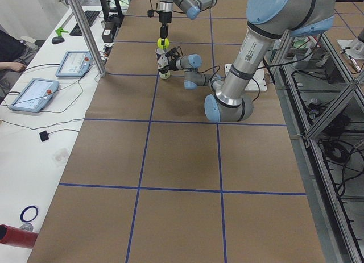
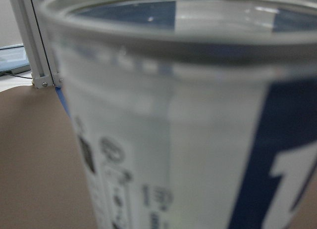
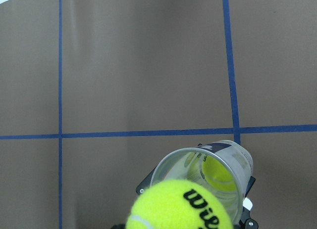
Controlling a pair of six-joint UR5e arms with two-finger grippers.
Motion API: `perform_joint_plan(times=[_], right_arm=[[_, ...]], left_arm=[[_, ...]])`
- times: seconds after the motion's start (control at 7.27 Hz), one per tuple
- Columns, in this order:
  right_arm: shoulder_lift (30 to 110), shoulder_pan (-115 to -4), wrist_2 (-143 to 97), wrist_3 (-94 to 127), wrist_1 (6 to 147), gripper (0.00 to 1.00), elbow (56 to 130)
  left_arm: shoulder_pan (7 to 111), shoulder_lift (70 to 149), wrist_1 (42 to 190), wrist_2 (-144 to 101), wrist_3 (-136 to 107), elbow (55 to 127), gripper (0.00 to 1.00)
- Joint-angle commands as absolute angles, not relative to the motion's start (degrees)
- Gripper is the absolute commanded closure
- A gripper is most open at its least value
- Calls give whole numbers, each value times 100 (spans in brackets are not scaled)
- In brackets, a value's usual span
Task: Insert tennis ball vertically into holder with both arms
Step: 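Lower the second ball into the can and open the right gripper, then raise the open right gripper away from the can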
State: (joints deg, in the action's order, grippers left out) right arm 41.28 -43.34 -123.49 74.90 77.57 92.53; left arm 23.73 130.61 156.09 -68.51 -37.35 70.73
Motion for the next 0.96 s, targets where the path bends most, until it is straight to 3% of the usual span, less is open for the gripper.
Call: perform_joint_plan(times=[0.0,0.55,0.83], right_arm=[[4122,-4333,-12340,7506,7761,2,9246],[4209,-4542,-12418,7488,7752,2,9421],[4804,-5051,-12830,7322,7761,2,9876]], left_arm=[[2373,13061,15609,-6847,-3735,7075,23],[2373,13061,15618,-6847,-3727,7075,23],[2373,13052,15618,-6847,-3735,7075,19]])
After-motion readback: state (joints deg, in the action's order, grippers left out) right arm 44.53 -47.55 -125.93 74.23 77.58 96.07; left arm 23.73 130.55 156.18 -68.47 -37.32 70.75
